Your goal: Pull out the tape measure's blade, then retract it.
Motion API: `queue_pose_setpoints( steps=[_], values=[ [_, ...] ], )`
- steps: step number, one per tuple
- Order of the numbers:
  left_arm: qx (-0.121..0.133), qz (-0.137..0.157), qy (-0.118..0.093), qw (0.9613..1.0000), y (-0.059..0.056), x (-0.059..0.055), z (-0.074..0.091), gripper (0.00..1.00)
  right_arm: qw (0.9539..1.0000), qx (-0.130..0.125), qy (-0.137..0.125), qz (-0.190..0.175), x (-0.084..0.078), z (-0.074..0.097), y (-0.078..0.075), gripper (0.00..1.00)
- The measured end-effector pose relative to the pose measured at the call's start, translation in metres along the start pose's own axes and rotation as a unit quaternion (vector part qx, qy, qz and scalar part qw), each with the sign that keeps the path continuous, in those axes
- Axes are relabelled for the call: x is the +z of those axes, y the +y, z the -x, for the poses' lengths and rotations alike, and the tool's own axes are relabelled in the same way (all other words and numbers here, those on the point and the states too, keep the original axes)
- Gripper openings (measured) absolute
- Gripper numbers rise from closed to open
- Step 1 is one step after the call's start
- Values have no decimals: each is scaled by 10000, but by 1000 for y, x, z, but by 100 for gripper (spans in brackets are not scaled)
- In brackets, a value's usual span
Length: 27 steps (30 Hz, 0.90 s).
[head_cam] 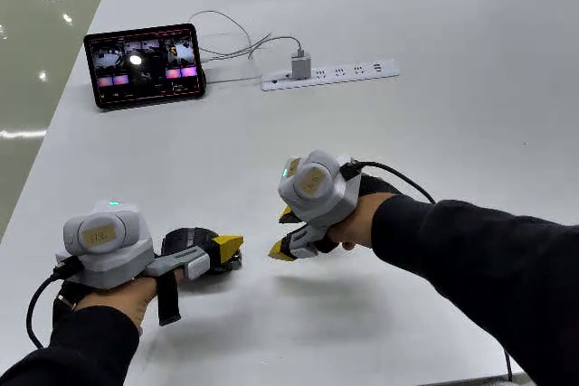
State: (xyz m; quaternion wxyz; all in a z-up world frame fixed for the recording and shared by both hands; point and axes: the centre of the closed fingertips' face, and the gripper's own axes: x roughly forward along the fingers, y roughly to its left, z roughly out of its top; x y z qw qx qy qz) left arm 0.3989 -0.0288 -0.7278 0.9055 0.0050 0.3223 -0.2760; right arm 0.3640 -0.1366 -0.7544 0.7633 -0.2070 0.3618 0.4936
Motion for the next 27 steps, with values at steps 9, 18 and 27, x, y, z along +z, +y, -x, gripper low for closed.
queue_pose_setpoints(
  steps=[9,18,27],
  values=[
    [-636,-422,285,9967,-17,-12,6,99,9996,-152,-110,-228,-16,21,-4,32],
    [-854,-536,297,9945,-18,-12,10,99,9984,-260,-212,-451,-33,39,-6,36],
    [-987,-691,323,9922,-16,-14,14,99,9965,-375,-324,-678,-54,60,-14,38]
  ],
)
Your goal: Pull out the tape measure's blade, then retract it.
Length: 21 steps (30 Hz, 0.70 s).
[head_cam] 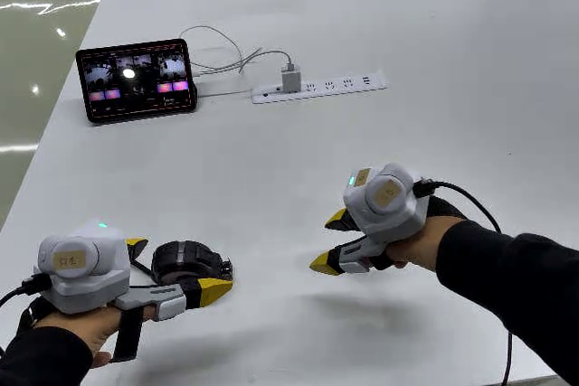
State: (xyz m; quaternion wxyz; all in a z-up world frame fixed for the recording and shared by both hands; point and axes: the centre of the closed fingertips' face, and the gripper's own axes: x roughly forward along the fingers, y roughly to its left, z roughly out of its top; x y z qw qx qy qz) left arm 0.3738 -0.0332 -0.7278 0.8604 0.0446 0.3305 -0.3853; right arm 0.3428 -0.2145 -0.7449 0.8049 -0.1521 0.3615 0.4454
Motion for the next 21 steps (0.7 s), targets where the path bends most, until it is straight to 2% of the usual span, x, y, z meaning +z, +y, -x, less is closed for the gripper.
queue_pose_setpoints(
  steps=[3,6,7,8,11,15,18,21],
  values=[
    [-165,-38,-57,9998,-3,2,3,99,10000,-32,-24,5,-3,7,-1,39],
    [-244,-131,-10,9996,-4,0,4,99,10000,-54,-62,-18,-6,12,-2,40],
    [-297,-68,-1,9995,-4,-1,4,99,9999,-84,-60,4,-8,15,-2,40],
    [-354,43,93,9993,-5,-4,5,99,9999,-91,-54,17,-9,16,-2,40],
    [-338,-111,118,9993,-3,-6,7,99,9999,-120,-47,34,-16,21,-1,40],
    [-401,-96,110,9991,-3,-7,11,99,9998,-164,-14,73,-26,27,-3,43],
    [-438,-191,50,9988,-4,-6,14,99,9997,-221,5,95,-32,34,-6,45],
    [-472,-255,20,9986,-5,-5,17,99,9996,-274,-68,-70,-36,42,-9,46]
  ],
)
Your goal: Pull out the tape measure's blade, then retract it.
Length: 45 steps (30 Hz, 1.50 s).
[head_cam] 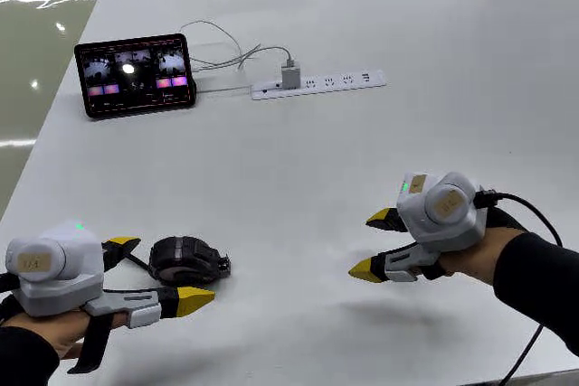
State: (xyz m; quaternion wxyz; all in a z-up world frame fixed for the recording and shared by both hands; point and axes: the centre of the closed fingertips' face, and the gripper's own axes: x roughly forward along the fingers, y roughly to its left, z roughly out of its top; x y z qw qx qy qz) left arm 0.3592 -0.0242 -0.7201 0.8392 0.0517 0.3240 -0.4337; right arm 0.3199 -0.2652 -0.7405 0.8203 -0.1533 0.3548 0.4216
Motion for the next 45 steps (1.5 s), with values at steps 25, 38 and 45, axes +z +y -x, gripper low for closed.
queue_pose_setpoints(
  steps=[25,38,45],
  values=[
    [132,-138,371,9991,12,-24,24,99,9981,-403,154,-447,-72,67,-23,65],
    [196,-115,385,9990,26,-21,40,99,9963,-608,193,-577,-96,106,-33,76],
    [191,-149,443,9987,25,-23,43,99,9964,-573,164,-602,-106,113,-30,91]
  ],
)
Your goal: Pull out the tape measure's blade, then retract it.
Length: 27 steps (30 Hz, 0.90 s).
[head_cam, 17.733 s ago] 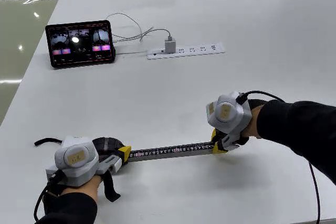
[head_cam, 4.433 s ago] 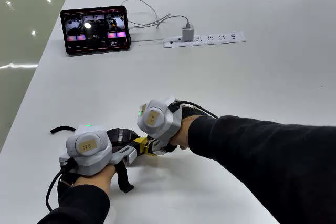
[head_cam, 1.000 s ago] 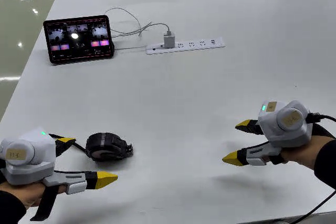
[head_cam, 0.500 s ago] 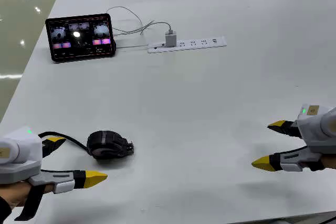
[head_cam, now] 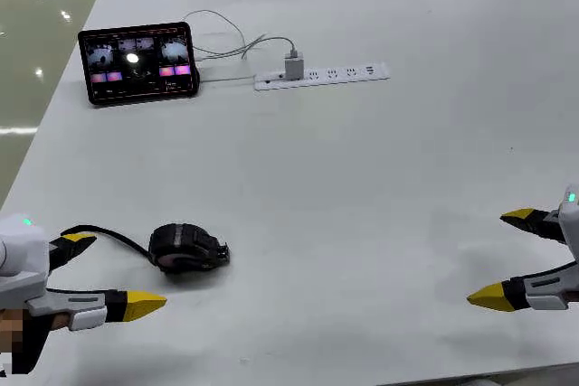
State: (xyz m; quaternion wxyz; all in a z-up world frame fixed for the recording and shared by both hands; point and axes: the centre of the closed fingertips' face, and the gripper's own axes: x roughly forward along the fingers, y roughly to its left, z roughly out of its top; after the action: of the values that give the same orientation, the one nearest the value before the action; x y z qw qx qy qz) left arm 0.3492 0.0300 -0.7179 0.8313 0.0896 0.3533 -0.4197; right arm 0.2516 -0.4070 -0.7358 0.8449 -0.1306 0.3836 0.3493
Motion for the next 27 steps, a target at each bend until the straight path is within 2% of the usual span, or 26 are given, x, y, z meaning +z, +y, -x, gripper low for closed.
queue_pose_setpoints(
  steps=[3,9,18,20,22,26,27],
  values=[
    [-24,6,21,10000,0,-1,0,99,10000,-52,-71,-8,0,2,-3,99],
    [1,-155,57,9999,-1,-2,1,99,9999,-34,-122,-32,0,4,-1,99],
    [-33,-202,22,9998,0,3,4,99,9999,-51,-90,-3,-3,7,-4,99],
    [-175,-131,26,9998,-5,4,5,99,9999,-60,-91,-12,-2,8,-4,99],
    [-187,-219,-14,9996,-6,6,5,99,10000,-69,-68,5,-3,9,-5,99],
    [-310,-218,93,9992,-10,3,5,99,9999,-78,-87,32,-2,10,-6,99],
    [-258,-261,57,9993,-9,3,5,99,9999,-75,-86,30,-2,10,-6,99]
  ],
)
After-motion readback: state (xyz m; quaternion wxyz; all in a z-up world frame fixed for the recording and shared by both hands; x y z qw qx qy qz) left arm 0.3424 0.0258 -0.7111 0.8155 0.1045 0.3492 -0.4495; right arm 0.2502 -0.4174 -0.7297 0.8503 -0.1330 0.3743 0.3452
